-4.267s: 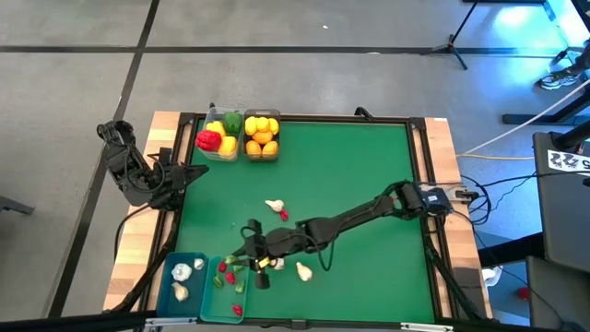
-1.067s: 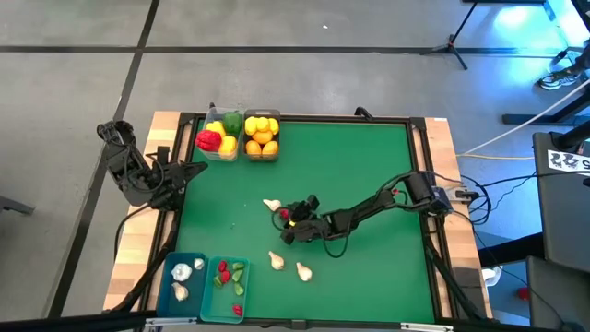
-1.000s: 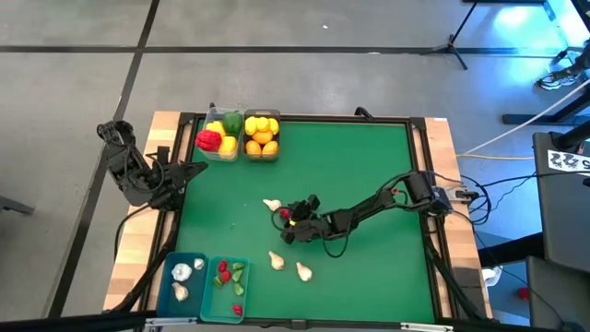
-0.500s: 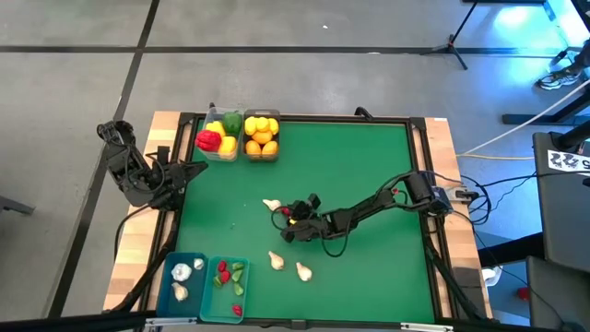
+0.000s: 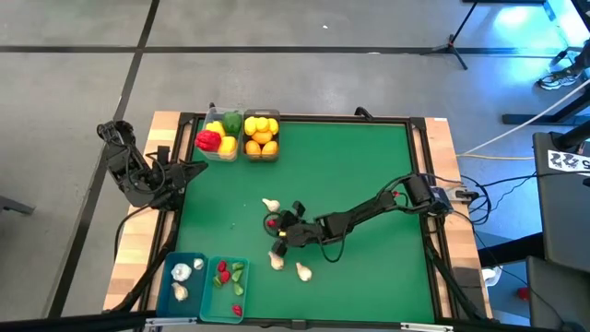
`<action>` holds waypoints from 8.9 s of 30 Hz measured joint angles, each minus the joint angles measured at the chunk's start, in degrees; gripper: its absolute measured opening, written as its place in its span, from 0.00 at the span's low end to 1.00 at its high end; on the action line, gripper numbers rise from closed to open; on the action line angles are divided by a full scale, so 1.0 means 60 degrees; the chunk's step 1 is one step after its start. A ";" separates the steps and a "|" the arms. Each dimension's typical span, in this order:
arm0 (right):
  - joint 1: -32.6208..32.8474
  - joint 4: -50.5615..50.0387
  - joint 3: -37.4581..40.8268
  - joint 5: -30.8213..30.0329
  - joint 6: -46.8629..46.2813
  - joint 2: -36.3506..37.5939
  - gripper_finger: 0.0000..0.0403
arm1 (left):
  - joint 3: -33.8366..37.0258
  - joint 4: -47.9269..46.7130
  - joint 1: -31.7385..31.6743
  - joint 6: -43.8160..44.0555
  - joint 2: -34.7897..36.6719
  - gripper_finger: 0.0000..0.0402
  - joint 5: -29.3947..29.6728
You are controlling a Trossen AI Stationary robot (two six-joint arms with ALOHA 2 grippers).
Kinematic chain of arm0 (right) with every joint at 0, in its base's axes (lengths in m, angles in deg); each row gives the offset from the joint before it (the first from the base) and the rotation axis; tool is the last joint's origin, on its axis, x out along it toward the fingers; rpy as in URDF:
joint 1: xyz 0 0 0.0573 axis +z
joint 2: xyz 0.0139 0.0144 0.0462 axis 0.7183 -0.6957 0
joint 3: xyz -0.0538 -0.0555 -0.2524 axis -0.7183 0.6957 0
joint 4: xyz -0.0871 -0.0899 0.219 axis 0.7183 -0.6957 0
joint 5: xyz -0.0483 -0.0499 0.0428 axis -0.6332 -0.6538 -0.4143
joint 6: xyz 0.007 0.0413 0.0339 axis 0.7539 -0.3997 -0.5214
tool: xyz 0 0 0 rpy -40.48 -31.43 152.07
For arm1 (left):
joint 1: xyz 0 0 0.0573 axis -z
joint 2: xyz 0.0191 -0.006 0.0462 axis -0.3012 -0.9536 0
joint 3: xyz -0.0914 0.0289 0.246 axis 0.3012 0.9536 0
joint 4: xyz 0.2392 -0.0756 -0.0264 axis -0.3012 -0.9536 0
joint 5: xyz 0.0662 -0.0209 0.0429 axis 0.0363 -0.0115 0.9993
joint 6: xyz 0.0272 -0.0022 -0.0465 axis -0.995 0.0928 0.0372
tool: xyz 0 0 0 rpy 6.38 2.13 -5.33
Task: Sort produce into baskets
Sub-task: Put the red chili pepper into the green bin, then put the white garlic into the blue bin
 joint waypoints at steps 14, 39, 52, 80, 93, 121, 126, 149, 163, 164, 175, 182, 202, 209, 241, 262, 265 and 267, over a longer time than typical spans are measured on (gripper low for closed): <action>0.0814 0.0078 -0.3774 0.1498 0.3765 -0.0723 0.16 | -0.0002 0.0000 0.0000 0.0027 0.0000 0.76 -0.0004; 0.0806 -0.0288 -0.6025 0.4259 0.3485 -0.2663 0.47 | -0.0002 0.0007 -0.0002 0.0309 -0.0002 0.76 -0.0015; -0.0001 -0.2159 -0.6059 0.3214 0.4073 -0.0190 0.57 | -0.0002 0.0018 -0.0002 0.0599 -0.0004 0.76 -0.0022; -0.1712 -0.4136 -0.1047 0.3507 0.3862 0.2943 0.57 | -0.0002 -0.0007 0.0000 0.0201 -0.0004 0.76 -0.0153; -0.1993 -0.1343 0.0488 0.3559 0.3231 0.1814 0.76 | -0.0002 -0.0648 -0.0002 0.0645 0.0000 0.76 0.0020; -0.2265 -0.0974 0.0044 0.2971 0.2007 0.0117 0.77 | 0.0000 -0.0739 -0.0002 0.0812 -0.0002 0.76 0.0055; -0.2261 -0.1157 0.0048 0.2945 0.1775 0.0117 0.69 | 0.0000 -0.0740 0.0002 0.0809 0.0000 0.76 0.0055; -0.2250 -0.1138 -0.0905 0.3472 0.0806 0.0120 0.35 | -0.0002 -0.0743 -0.0002 0.0821 0.0000 0.76 0.0051; -0.2136 -0.1457 -0.4061 0.4565 0.1976 0.0124 0.35 | -0.0002 -0.0156 -0.0002 0.1311 0.0000 0.76 -0.0625; -0.2085 -0.1502 -0.4241 0.4648 0.2089 0.0124 0.35 | -0.0002 -0.0004 0.0002 0.1162 0.0000 0.76 -0.0696; -0.1047 -0.1470 -0.5211 0.3822 0.3788 0.0149 0.35 | -0.0002 0.1589 0.0012 -0.0803 -0.0040 0.76 -0.1273; -0.0996 -0.1469 -0.5405 0.1855 0.3782 0.0149 0.35 | 0.0002 0.5048 0.0012 -0.4142 -0.0203 0.76 -0.1476; -0.1070 -0.0979 -0.5405 0.1838 0.3791 0.0142 0.35 | -0.0002 0.8686 0.0009 -0.5421 -0.3359 0.76 -0.1942; -0.1070 -0.0968 -0.5405 0.1838 0.3783 0.0142 0.35 | -0.0002 0.9658 -0.0176 -0.6003 -0.3975 0.76 -0.1929; -0.1196 -0.1230 -0.5402 0.0410 0.4232 0.0142 0.35 | -0.0002 0.9581 -0.1547 -0.5768 -0.4262 0.44 -0.1323; -0.1215 -0.1165 -0.5402 0.0182 0.4294 0.0142 0.35 | -0.0002 0.9511 -0.1547 -0.5934 -0.4262 0.21 -0.0500; -0.1215 -0.1160 -0.5402 0.0180 0.4298 0.0142 0.35 | -0.0002 0.9509 -0.1547 -0.5947 -0.4262 0.17 -0.0464; -0.1215 -0.1161 -0.5402 0.0184 0.4301 0.0140 0.35 | -0.0002 0.9508 -0.1547 -0.5951 -0.4258 0.15 -0.0463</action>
